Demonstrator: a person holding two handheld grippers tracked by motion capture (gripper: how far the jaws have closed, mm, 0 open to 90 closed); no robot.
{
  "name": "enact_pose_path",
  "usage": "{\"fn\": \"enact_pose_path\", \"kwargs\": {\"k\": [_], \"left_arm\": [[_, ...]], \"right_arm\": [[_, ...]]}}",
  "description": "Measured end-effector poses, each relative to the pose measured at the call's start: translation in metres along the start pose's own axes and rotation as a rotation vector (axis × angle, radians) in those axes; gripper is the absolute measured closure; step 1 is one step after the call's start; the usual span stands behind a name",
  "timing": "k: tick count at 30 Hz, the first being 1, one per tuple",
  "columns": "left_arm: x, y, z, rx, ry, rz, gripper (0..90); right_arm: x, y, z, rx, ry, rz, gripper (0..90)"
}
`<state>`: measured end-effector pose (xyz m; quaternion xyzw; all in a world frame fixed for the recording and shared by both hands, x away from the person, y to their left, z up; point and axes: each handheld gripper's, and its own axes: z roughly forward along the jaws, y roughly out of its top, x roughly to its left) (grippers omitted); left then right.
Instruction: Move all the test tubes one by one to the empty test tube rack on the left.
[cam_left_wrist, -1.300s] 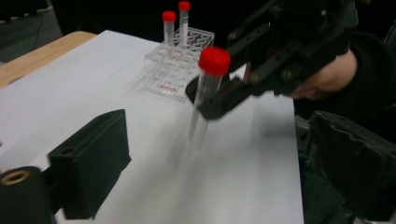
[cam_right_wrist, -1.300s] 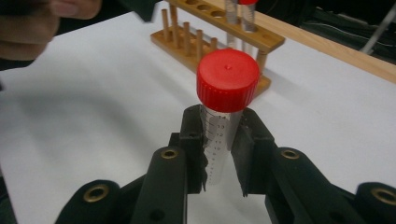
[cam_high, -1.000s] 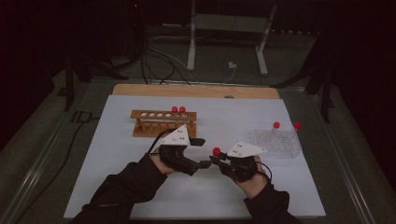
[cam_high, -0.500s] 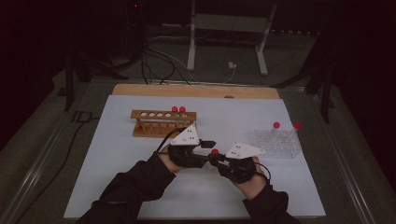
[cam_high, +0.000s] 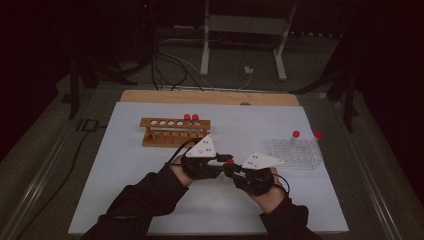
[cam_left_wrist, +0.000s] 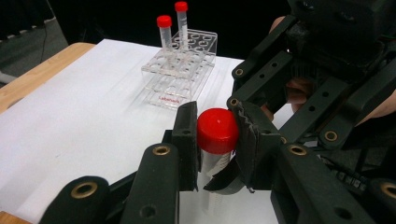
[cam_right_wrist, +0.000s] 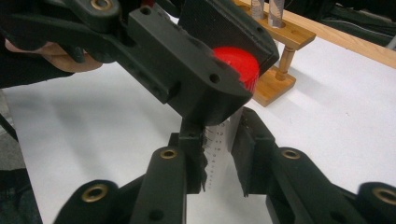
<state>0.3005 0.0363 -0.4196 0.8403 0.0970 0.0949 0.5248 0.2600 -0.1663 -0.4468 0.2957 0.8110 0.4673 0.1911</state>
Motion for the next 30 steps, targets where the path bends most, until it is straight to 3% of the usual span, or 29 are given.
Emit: {"fn": "enact_pose_path", "kwargs": {"k": [3, 11, 21, 26, 30], "left_arm": [[0.002, -0.001, -0.003, -0.003, 0.008, 0.001, 71.7], [0.011, -0.005, -0.019, 0.000, 0.062, -0.011, 71.8], [0.026, -0.011, -0.047, -0.003, 0.163, -0.020, 71.8], [0.034, -0.013, -0.061, -0.008, 0.210, -0.026, 71.8], [0.043, -0.014, -0.072, -0.008, 0.248, -0.037, 71.8]], "right_arm": [[0.000, 0.000, 0.000, -0.003, 0.004, 0.002, 61.9], [-0.005, 0.000, -0.008, -0.053, -0.004, 0.022, 46.4], [-0.004, 0.001, -0.011, -0.068, -0.014, 0.025, 14.3], [-0.004, 0.001, -0.011, -0.071, -0.017, 0.033, 4.2], [-0.006, 0.001, -0.012, -0.083, -0.008, 0.040, 1.5]]}}
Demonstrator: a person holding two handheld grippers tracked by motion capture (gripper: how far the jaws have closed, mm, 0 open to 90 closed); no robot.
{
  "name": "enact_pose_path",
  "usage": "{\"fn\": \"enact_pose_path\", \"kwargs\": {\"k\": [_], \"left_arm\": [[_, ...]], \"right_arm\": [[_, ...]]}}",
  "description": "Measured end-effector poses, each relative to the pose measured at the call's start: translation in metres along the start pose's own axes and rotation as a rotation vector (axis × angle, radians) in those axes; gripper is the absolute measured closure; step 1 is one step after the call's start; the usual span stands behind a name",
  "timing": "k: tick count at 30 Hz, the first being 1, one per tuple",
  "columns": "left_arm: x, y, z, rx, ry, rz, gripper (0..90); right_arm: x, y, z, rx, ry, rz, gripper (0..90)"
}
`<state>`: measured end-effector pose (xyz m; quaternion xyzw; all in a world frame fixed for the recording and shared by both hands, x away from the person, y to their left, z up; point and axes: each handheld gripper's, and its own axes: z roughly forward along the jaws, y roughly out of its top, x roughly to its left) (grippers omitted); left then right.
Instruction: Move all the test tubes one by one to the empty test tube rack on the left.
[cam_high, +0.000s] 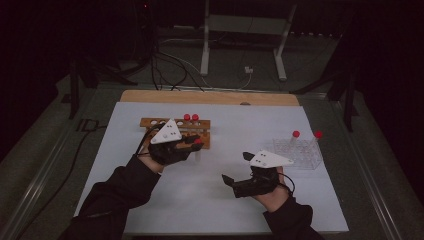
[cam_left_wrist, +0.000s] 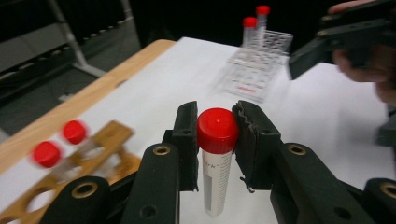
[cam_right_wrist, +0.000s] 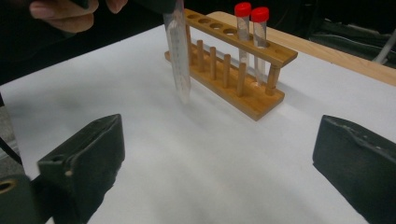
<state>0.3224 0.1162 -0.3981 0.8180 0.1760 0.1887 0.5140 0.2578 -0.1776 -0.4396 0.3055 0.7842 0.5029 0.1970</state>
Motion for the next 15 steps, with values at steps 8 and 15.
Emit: {"fn": "enact_pose_path", "kwargs": {"k": [8, 15], "left_arm": [[0.021, 0.001, -0.011, -0.009, 0.082, -0.028, 71.8], [0.037, 0.003, -0.017, -0.014, 0.139, -0.040, 71.8]], "right_arm": [[-0.007, -0.002, -0.002, -0.007, 0.032, 0.021, 0.0], [-0.007, -0.001, -0.003, -0.010, 0.023, 0.008, 0.0]]}}
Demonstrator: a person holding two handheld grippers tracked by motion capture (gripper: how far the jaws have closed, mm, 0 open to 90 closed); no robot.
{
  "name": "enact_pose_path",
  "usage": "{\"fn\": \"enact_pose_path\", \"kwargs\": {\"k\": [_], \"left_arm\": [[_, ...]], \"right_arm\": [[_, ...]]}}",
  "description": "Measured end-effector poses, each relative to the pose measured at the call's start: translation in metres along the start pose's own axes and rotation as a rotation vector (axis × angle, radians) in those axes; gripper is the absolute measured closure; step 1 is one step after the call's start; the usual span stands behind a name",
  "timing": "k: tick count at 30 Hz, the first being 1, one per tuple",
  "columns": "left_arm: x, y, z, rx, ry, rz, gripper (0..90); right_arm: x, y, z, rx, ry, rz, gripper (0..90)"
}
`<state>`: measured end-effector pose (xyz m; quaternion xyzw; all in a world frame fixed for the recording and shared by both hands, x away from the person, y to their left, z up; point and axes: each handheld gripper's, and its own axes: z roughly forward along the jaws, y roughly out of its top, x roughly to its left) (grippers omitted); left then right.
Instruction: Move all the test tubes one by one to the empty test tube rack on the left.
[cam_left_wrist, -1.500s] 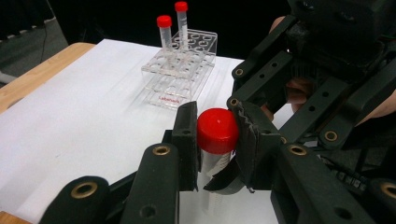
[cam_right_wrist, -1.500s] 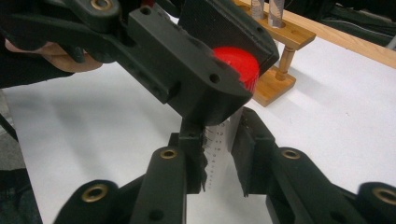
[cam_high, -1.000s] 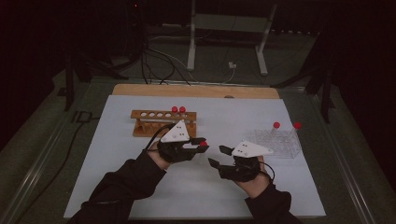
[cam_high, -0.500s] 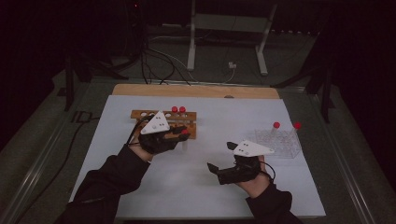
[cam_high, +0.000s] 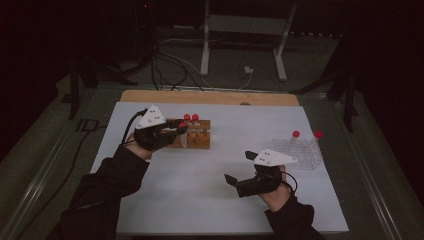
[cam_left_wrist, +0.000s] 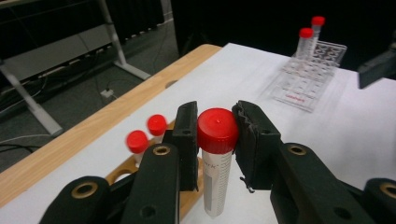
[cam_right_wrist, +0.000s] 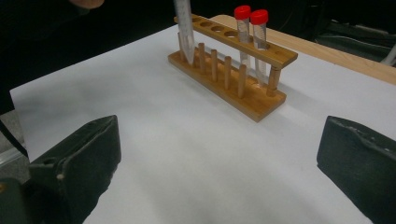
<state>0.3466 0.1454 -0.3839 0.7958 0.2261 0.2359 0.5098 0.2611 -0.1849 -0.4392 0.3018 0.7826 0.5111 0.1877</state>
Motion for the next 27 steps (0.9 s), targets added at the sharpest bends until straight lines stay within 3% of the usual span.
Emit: {"fn": "enact_pose_path", "kwargs": {"k": [20, 27], "left_arm": [[0.035, 0.006, 0.018, -0.046, 0.141, -0.071, 71.8], [0.043, 0.006, 0.026, -0.058, 0.184, -0.073, 71.8]], "right_arm": [[-0.001, 0.000, -0.001, -0.001, 0.009, -0.004, 0.0], [-0.001, -0.001, -0.002, -0.013, 0.005, -0.006, 0.0]]}}
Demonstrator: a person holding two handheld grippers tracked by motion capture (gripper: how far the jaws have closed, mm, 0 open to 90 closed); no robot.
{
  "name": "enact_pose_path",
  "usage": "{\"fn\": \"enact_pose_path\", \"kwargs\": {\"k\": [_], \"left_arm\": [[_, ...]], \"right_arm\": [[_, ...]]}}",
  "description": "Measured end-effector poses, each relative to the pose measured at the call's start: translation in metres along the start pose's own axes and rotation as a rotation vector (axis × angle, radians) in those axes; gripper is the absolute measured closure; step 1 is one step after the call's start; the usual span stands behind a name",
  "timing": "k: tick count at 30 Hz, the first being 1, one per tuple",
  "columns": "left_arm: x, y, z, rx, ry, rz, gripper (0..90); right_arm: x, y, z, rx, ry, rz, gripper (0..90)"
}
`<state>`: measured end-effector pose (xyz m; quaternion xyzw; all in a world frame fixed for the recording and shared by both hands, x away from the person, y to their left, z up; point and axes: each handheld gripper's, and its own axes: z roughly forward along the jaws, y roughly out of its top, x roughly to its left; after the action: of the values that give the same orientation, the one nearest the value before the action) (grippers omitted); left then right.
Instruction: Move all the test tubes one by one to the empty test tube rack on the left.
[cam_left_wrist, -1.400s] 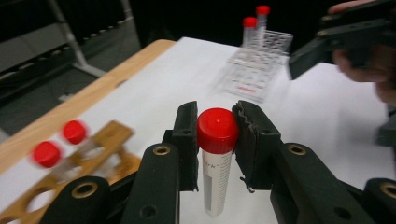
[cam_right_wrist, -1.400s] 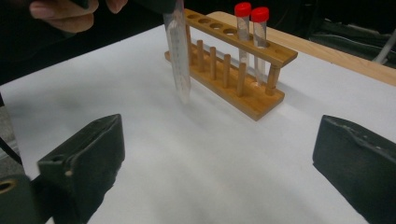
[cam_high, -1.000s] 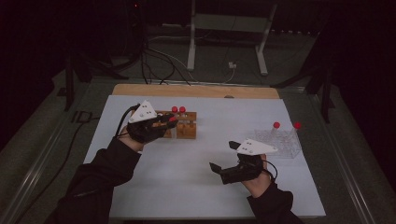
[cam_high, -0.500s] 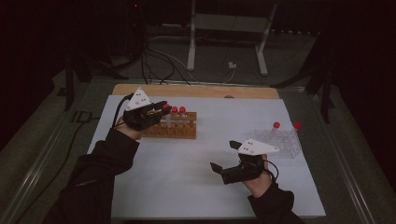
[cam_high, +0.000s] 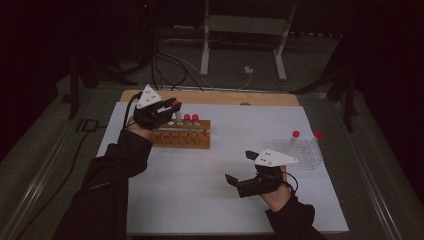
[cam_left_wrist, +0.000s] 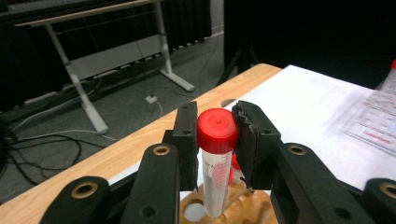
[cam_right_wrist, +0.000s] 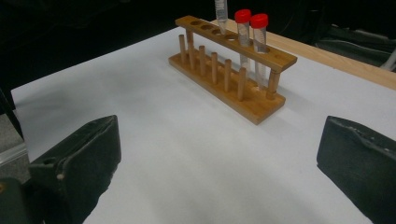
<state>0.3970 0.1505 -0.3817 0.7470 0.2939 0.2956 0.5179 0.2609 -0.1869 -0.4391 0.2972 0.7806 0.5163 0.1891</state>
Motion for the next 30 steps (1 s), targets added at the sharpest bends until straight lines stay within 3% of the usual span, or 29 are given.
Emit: {"fn": "enact_pose_path", "kwargs": {"k": [10, 12, 18, 30], "left_arm": [[0.009, -0.024, 0.025, 0.040, 0.048, -0.037, 71.7], [0.010, -0.030, 0.029, 0.044, 0.043, -0.058, 71.7], [0.008, -0.042, 0.037, 0.075, 0.036, -0.072, 71.7], [0.006, -0.055, 0.047, 0.126, 0.031, -0.077, 71.7]], "right_arm": [[-0.001, -0.001, 0.001, 0.006, 0.002, -0.002, 0.0], [-0.001, -0.002, 0.001, 0.007, 0.001, -0.005, 0.0], [-0.002, -0.002, 0.001, 0.007, 0.002, -0.004, 0.0], [-0.003, -0.002, 0.001, 0.009, 0.002, -0.003, 0.0]]}}
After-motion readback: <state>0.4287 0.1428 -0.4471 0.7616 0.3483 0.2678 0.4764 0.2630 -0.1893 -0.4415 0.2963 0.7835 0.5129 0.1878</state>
